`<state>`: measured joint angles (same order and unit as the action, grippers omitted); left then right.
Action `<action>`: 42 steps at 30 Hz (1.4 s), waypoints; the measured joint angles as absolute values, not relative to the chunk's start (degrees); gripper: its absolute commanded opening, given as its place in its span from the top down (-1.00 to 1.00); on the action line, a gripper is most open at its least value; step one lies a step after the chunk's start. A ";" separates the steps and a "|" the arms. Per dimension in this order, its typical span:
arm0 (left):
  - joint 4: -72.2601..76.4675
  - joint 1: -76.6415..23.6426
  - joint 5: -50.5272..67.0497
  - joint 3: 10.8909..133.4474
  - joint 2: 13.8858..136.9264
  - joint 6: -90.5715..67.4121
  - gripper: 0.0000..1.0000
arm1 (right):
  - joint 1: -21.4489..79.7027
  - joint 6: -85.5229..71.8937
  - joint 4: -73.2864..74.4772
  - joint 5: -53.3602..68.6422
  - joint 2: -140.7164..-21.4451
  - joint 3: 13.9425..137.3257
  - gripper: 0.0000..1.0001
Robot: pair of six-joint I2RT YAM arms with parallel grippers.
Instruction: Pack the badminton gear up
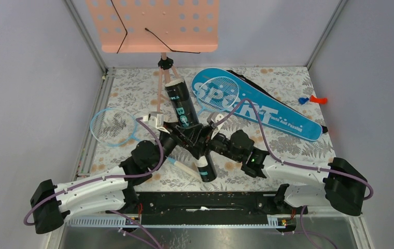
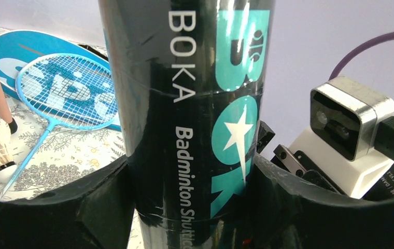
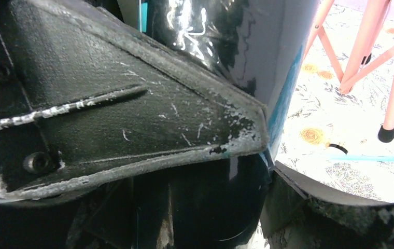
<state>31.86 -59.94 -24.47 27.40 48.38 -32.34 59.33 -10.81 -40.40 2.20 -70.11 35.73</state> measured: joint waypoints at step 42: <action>-6.37 2.39 35.18 52.95 88.68 -18.09 -0.96 | 48.90 26.15 -1.17 39.18 -40.40 30.22 0.60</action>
